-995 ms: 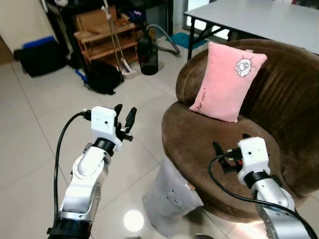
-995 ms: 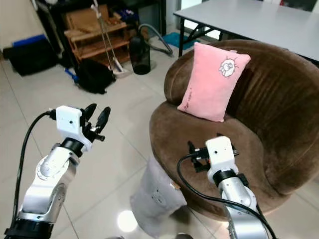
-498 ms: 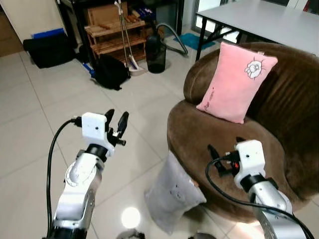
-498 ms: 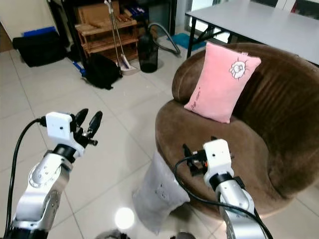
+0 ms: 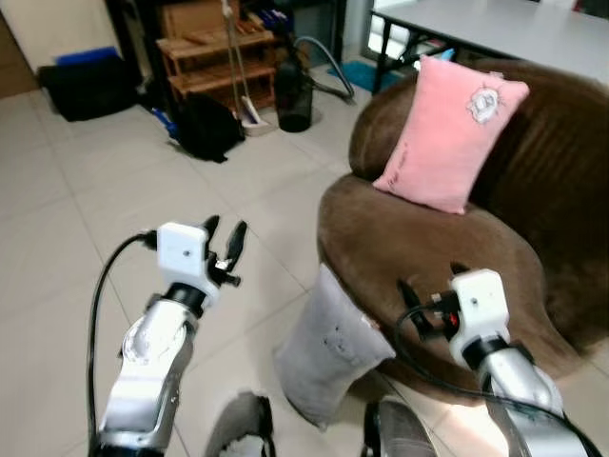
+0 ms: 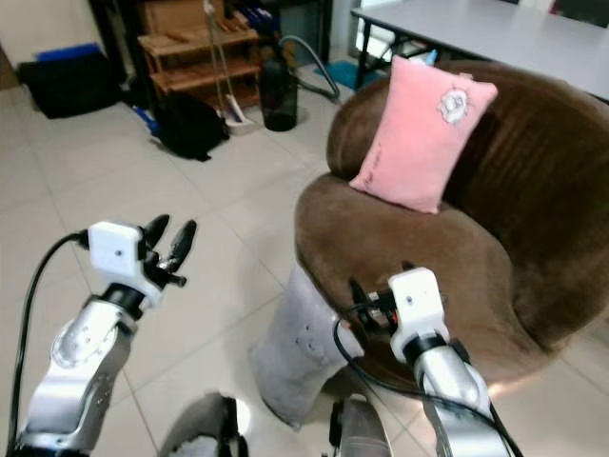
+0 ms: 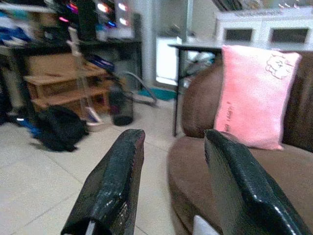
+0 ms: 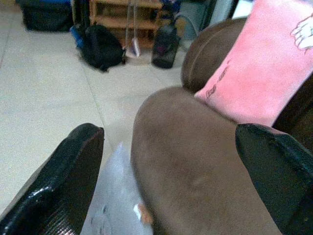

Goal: Move the pillow to the sofa from floor

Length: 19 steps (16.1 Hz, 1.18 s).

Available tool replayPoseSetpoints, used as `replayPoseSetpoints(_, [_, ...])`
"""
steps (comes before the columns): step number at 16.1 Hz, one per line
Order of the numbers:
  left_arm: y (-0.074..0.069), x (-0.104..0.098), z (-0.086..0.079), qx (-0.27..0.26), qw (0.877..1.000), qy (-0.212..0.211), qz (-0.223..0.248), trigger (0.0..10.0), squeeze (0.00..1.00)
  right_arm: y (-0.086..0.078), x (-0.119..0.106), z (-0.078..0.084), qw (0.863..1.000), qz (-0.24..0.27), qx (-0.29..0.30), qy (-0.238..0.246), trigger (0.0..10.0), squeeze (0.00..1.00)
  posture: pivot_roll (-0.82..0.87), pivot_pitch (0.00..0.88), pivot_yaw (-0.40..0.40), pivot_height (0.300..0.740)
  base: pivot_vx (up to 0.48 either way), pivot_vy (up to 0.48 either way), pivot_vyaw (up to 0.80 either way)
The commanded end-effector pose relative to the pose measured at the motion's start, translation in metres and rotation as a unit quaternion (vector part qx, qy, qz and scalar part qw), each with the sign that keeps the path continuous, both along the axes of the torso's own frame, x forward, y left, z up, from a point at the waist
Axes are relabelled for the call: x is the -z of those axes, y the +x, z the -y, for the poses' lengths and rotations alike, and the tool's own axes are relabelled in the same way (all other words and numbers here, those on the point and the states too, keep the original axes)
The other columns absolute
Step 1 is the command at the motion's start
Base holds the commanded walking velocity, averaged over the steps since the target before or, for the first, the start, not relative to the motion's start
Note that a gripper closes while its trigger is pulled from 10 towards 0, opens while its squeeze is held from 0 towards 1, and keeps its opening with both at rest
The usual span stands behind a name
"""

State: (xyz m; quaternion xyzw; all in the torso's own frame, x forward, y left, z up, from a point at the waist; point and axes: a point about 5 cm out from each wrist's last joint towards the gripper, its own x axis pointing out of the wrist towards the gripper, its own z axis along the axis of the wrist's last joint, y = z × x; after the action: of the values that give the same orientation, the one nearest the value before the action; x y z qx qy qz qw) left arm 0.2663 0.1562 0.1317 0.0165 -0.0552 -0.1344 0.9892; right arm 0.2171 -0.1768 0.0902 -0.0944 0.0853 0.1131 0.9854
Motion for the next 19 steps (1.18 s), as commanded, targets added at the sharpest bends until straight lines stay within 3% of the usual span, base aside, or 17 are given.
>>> replayPoseSetpoints(1, [-0.0018, 0.0011, -0.005, -0.015, 1.0, 0.016, 0.003, 10.0, 0.0, 0.0062, -0.0089, -0.0024, 1.0, 0.021, -0.012, 0.002, 10.0, 0.0, -0.04, 0.061, 0.028, 0.59, 0.0, 0.0, 0.0])
replayPoseSetpoints(7, [-0.0055, 0.0013, -0.0035, -0.008, 1.0, -0.006, 0.009, 10.0, 0.0, 0.009, -0.0038, 0.0024, 0.999, 0.005, -0.004, -0.045, 10.0, 0.0, -0.03, 0.075, 0.016, 0.59, 0.0, 0.0, 0.0])
replayPoseSetpoints(19, [-0.0078, 0.0024, -0.003, -0.003, 1.0, -0.003, 0.004, 10.0, 0.0, 0.0108, -0.0011, 0.0016, 0.999, 0.005, 0.004, -0.052, 10.0, 0.0, -0.03, 0.085, 0.019, 0.59, 0.339, 0.0, 0.0])
